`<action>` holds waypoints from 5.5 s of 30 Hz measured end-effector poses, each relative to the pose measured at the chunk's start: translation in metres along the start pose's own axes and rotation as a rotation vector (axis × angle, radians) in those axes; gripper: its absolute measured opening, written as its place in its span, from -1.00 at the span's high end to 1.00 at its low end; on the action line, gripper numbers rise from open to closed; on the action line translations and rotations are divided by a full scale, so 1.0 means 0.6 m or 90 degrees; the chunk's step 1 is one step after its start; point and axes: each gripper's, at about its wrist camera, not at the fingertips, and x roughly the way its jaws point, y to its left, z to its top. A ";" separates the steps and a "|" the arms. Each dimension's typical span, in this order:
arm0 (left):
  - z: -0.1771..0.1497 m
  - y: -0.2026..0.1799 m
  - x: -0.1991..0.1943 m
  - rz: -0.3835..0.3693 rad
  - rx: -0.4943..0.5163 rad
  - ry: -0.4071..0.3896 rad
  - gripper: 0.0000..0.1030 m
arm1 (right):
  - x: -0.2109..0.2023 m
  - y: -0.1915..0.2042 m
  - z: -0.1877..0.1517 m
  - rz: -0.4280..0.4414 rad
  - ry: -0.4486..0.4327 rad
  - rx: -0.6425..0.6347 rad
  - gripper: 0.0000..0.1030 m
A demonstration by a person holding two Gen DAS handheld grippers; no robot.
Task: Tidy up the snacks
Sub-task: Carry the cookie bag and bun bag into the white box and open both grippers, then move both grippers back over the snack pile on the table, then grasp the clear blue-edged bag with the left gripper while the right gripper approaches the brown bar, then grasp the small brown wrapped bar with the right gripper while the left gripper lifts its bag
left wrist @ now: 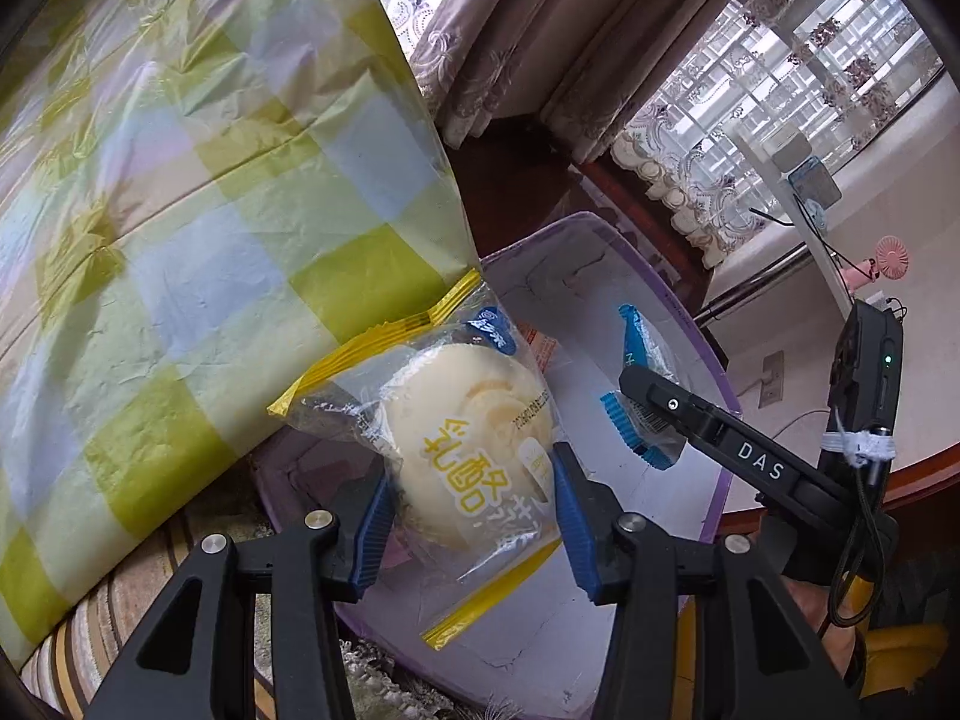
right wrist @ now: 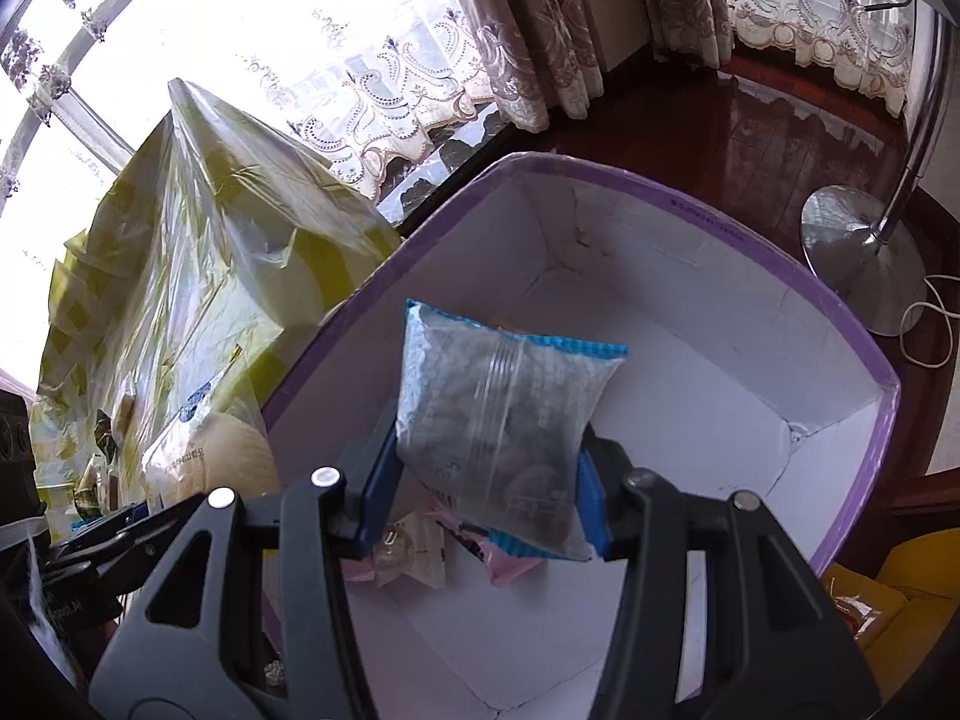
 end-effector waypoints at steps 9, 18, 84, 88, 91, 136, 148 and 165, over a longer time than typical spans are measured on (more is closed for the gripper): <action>0.008 -0.002 0.006 0.004 -0.005 -0.009 -0.15 | 0.006 -0.006 0.008 -0.019 0.006 0.000 -0.12; 0.001 0.020 -0.035 0.005 -0.031 -0.057 -0.16 | 0.002 0.009 0.002 -0.013 0.005 -0.008 -0.28; -0.330 0.502 -0.387 0.141 -0.513 -0.373 -0.08 | 0.041 0.598 -0.216 0.163 0.062 -0.432 -0.57; -0.325 0.511 -0.374 0.128 -0.516 -0.352 -0.08 | 0.056 0.620 -0.223 0.165 0.073 -0.443 -0.57; -0.319 0.514 -0.368 0.124 -0.510 -0.344 -0.08 | 0.068 0.636 -0.228 0.168 0.080 -0.449 -0.57; -0.313 0.501 -0.354 0.100 -0.459 -0.360 0.37 | 0.150 0.750 -0.279 0.115 0.091 -0.529 0.62; -0.312 0.487 -0.360 0.109 -0.449 -0.367 0.40 | 0.128 0.722 -0.272 0.150 0.100 -0.504 0.70; -0.293 0.428 -0.390 0.158 -0.404 -0.379 0.40 | 0.064 0.648 -0.249 0.196 0.090 -0.455 0.70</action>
